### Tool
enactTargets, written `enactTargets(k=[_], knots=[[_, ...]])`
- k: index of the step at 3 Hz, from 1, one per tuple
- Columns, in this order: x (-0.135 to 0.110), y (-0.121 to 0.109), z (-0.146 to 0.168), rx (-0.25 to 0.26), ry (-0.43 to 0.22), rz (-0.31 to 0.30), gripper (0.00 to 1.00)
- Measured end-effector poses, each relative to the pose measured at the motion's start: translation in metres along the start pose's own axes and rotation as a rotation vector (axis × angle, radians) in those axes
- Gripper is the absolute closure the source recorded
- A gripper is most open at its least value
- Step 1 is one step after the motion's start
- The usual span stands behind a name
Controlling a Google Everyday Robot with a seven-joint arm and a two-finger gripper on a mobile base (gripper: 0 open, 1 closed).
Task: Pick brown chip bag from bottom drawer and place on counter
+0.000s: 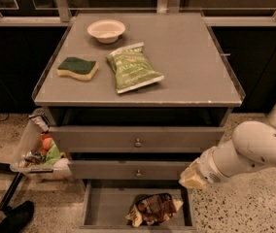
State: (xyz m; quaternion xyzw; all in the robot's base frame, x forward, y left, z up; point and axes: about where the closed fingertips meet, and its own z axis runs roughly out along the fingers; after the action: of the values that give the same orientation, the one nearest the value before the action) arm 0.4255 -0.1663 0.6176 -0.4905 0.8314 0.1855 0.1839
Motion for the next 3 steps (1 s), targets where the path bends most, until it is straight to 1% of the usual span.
enactTargets(k=[1, 2, 3], knots=[[0.009, -0.004, 0.019, 0.002, -0.030, 0.076, 0.89], [0.046, -0.002, 0.075, -0.017, -0.082, 0.198, 1.00], [0.072, -0.030, 0.140, 0.011, -0.179, 0.270, 1.00]])
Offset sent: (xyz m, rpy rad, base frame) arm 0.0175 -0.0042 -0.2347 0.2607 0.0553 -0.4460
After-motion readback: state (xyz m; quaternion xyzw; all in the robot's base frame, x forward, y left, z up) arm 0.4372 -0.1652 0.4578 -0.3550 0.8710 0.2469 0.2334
